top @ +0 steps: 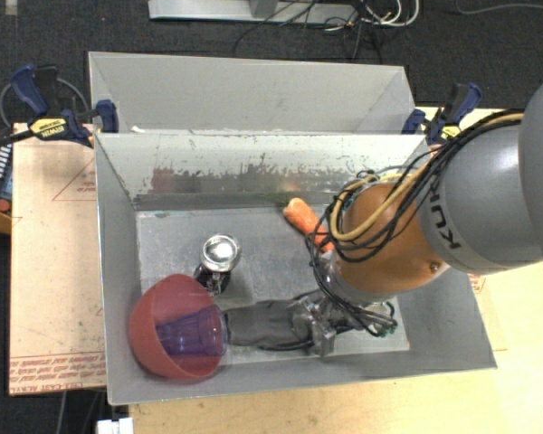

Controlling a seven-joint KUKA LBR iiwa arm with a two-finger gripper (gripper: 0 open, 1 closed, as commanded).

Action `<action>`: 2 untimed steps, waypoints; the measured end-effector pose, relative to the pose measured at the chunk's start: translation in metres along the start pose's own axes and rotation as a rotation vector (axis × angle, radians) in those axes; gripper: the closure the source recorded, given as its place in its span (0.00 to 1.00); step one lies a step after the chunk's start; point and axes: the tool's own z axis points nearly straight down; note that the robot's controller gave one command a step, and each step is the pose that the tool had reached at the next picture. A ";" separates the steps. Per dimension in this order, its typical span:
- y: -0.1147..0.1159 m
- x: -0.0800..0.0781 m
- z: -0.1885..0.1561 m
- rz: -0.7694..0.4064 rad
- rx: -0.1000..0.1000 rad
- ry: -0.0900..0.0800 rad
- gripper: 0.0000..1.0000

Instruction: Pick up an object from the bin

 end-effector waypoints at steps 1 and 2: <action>0.001 0.000 0.000 0.022 0.000 0.000 1.00; 0.001 0.001 -0.005 0.027 -0.003 0.004 1.00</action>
Offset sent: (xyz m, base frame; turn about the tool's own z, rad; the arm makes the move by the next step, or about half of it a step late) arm 0.0001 -0.0001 0.0482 0.0000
